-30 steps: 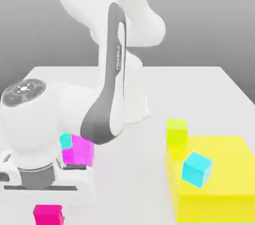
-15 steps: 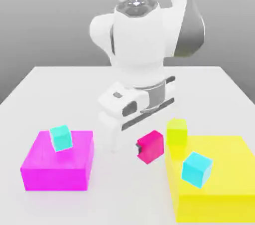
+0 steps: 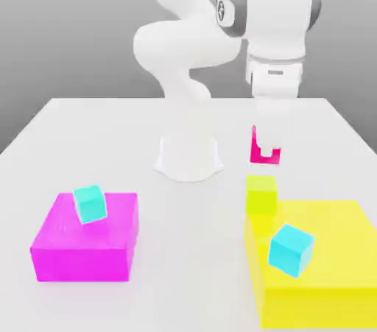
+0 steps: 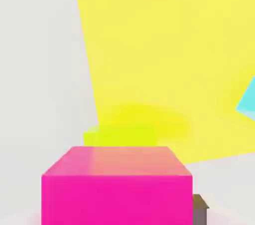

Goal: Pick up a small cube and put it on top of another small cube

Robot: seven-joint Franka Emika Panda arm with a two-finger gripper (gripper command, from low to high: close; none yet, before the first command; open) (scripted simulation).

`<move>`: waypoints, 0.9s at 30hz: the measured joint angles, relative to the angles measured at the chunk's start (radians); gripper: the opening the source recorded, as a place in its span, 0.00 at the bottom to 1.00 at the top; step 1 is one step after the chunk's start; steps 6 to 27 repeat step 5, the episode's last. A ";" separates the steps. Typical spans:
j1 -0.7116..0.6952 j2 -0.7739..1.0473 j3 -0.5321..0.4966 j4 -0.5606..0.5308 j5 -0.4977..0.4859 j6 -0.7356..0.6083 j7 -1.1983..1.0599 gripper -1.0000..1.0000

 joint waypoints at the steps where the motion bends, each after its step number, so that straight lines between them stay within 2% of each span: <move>1: -0.001 0.030 0.002 -0.012 0.000 0.042 0.000 0.00; 2: -0.001 0.056 0.004 -0.021 0.000 0.077 0.000 1.00; 27: -0.001 0.056 0.004 -0.021 0.000 0.077 0.000 1.00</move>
